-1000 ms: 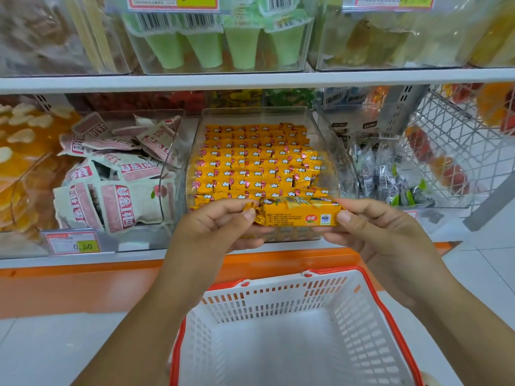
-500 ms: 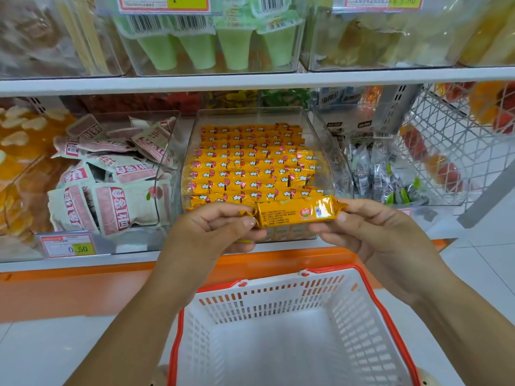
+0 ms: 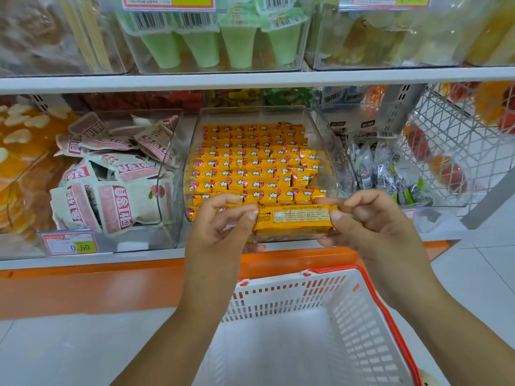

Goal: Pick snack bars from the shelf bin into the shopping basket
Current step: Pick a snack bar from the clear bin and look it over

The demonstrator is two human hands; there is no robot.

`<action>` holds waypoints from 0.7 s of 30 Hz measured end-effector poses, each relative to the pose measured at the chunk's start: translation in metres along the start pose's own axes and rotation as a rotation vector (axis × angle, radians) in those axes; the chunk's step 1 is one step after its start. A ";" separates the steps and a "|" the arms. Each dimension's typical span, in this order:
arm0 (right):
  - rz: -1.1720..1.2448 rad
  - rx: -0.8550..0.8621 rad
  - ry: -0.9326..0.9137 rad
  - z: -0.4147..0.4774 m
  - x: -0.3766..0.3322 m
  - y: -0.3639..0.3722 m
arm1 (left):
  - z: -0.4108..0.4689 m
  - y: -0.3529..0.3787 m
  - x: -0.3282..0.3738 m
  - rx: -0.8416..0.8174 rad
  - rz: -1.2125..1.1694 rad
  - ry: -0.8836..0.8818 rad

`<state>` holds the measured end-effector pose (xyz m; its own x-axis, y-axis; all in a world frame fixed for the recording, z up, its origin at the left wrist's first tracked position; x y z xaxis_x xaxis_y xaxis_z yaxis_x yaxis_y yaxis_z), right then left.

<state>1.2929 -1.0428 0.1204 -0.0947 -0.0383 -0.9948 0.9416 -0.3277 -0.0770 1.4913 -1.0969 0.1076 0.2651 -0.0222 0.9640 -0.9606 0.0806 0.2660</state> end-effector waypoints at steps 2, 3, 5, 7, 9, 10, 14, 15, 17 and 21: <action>-0.015 0.004 -0.011 0.000 0.002 0.000 | -0.002 -0.001 0.001 0.025 0.026 0.025; -0.027 0.002 -0.005 0.001 0.004 -0.001 | -0.002 -0.001 0.001 0.027 0.032 0.013; -0.020 -0.028 0.005 0.001 0.007 -0.002 | -0.001 0.001 0.000 -0.015 0.033 -0.033; 0.028 -0.084 0.023 0.003 0.009 -0.003 | 0.001 0.002 0.002 -0.092 0.025 -0.072; 0.064 -0.114 0.032 0.004 0.009 -0.005 | 0.003 0.001 0.004 -0.139 0.015 -0.094; 0.077 -0.119 0.032 0.005 0.010 -0.006 | 0.004 0.000 0.004 -0.150 0.017 -0.103; 0.184 -0.103 0.075 0.006 0.007 -0.004 | 0.007 -0.001 -0.002 -0.155 -0.003 -0.172; 0.214 -0.100 0.087 0.006 0.005 -0.003 | 0.008 -0.002 -0.003 -0.155 -0.005 -0.181; 0.241 -0.091 0.105 0.005 0.005 -0.002 | 0.008 -0.001 -0.004 -0.148 0.003 -0.190; 0.266 -0.117 0.142 0.006 0.011 0.001 | 0.010 -0.001 -0.005 -0.117 0.072 -0.157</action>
<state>1.2906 -1.0494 0.1096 0.1978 0.0268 -0.9799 0.9588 -0.2132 0.1877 1.4898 -1.1071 0.1031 0.1714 -0.1668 0.9710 -0.9579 0.2021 0.2038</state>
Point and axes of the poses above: each hand's wrist, its own z-axis towards the middle knuckle, its own y-axis out of the palm, x = y × z, the point moved 4 cm from there along z, towards the middle knuckle, and after that the axes turned 10 degrees about -z, right-handed, at the moved point
